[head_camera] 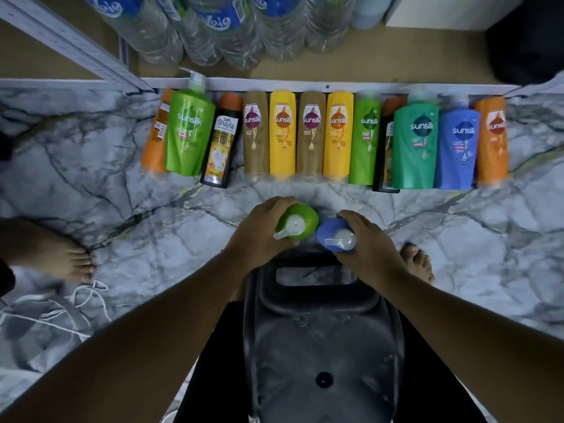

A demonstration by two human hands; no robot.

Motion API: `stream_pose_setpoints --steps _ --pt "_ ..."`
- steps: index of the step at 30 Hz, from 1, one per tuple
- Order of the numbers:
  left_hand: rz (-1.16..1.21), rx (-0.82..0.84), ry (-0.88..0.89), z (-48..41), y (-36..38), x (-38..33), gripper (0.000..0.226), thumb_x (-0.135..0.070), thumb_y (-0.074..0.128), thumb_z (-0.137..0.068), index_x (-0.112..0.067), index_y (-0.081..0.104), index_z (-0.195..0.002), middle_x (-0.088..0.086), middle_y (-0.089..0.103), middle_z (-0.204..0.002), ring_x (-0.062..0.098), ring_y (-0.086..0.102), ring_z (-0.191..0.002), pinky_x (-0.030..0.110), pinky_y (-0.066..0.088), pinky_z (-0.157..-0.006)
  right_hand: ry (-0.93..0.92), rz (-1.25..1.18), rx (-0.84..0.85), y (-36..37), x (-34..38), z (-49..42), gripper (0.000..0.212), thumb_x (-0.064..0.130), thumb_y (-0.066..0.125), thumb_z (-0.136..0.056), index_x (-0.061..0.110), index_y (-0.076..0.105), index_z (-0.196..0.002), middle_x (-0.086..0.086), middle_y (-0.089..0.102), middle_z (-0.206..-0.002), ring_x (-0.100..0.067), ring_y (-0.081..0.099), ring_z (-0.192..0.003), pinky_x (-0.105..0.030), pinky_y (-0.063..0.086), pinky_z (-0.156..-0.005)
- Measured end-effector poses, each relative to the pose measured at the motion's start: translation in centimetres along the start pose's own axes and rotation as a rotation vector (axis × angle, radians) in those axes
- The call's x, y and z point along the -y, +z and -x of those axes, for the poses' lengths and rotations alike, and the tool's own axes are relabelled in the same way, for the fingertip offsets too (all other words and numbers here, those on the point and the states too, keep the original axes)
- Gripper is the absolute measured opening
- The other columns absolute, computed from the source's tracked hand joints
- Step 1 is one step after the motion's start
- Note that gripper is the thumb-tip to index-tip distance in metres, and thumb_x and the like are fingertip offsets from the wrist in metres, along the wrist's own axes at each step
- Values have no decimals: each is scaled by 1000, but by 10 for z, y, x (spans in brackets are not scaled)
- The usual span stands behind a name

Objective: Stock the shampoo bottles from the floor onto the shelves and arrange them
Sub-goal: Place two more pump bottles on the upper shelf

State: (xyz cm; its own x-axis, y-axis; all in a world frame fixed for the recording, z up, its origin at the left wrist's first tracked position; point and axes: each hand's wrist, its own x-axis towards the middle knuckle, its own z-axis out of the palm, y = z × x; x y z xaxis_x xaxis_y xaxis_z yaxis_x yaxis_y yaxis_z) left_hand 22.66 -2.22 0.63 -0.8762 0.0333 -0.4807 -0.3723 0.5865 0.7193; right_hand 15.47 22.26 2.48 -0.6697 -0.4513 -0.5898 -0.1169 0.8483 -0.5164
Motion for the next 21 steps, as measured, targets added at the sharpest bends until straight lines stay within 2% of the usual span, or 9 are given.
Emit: stream_pose_setpoints --steps 5,8,14,16,19,21 --pt "-38 90 -15 -5 -11 -10 80 -23 89 -72 -25 45 -139 -2 57 -133 18 56 -116 32 47 -92 -11 51 22 -13 1 -4 80 23 83 -69 22 46 -141 -4 59 -135 -35 60 -113 -40 49 -87" --pt "-41 98 -26 -1 -18 -20 78 -20 88 -73 -26 46 -138 -2 59 -130 18 57 -115 30 46 -91 -1 42 -1 -24 10 -2 78 28 83 -68 24 48 -138 -3 62 -130 -32 61 -109 -39 51 -88" --pt "73 23 -71 46 -60 -77 80 -20 89 -73 -26 48 -141 -4 58 -131 13 54 -119 27 44 -97 15 -96 -91 -80 54 42 70 31 84 -65 36 52 -127 13 65 -115 -15 62 -100 -28 48 -81" --pt "72 -6 -64 69 -83 -106 80 -25 88 -74 -32 46 -142 -8 56 -136 11 52 -123 26 44 -101 5 -116 -110 -109 76 65 74 34 85 -63 37 52 -130 16 65 -118 -10 62 -103 -28 51 -85" --pt "74 -51 -63 105 -129 -158 79 -29 85 -77 -44 43 -143 -13 51 -141 4 45 -129 15 37 -103 -30 -158 -155 -161 114 109 80 42 87 -63 38 52 -135 18 63 -126 -5 60 -111 -27 51 -93" --pt "68 -77 -30 128 -161 -195 78 -31 83 -79 -53 40 -141 -18 49 -141 -1 43 -131 17 36 -107 -53 -208 -165 -196 141 139 81 45 88 -64 42 50 -136 21 62 -126 -1 59 -112 -24 51 -95"
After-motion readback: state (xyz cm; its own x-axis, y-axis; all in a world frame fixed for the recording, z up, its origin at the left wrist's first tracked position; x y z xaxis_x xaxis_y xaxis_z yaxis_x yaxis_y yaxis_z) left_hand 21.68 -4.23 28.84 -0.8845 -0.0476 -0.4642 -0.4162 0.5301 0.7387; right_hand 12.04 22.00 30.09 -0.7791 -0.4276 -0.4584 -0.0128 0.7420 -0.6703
